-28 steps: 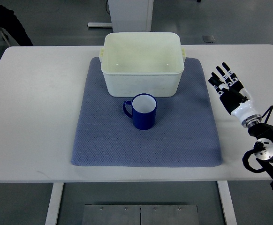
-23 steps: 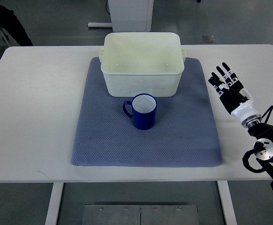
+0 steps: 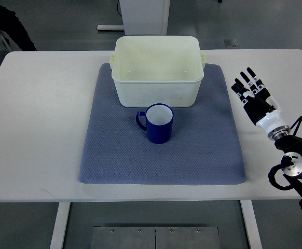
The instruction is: Place cup in box with right hand
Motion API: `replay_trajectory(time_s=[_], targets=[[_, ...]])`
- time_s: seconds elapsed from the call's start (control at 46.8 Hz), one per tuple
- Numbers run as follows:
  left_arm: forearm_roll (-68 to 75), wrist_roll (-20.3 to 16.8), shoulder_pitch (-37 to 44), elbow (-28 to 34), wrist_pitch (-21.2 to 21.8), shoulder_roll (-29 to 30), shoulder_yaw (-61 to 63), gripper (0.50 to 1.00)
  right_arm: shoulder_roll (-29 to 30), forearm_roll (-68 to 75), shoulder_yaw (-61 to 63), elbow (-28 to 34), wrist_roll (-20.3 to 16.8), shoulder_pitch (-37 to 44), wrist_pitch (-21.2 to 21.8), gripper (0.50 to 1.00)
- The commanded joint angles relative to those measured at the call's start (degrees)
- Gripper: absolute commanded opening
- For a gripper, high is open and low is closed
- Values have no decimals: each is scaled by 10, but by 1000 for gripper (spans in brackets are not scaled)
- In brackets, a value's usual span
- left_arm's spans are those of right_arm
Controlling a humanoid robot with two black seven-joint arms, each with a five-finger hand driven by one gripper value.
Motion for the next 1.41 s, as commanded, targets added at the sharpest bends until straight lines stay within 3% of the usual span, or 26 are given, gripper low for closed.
replay_trajectory(time_s=[0.0,0.534,0.726,1.026,1.197,1.389], targets=[[0,0,0,0,-5,0,0,1000,-1,0,1,0,1,0,0,1000],[0,0,1,0,-4,0,0,1000,-3,0,-4,1,0,0,6,1000],[1,0,1,-1,-5,0,0,1000,-8,-2,-4,3,1,0,41,1000],[0,0,1,0,-4,0,0,1000,-81,-3,-6,3,9,-19,108,1000],[0,0,1,0,-5,0,0,1000,-95,-3,-4,3,13,-39,122,1000],[0,0,1,0,-4,0,0,1000,-99,-3,-5,1,49,-59,123,1000]])
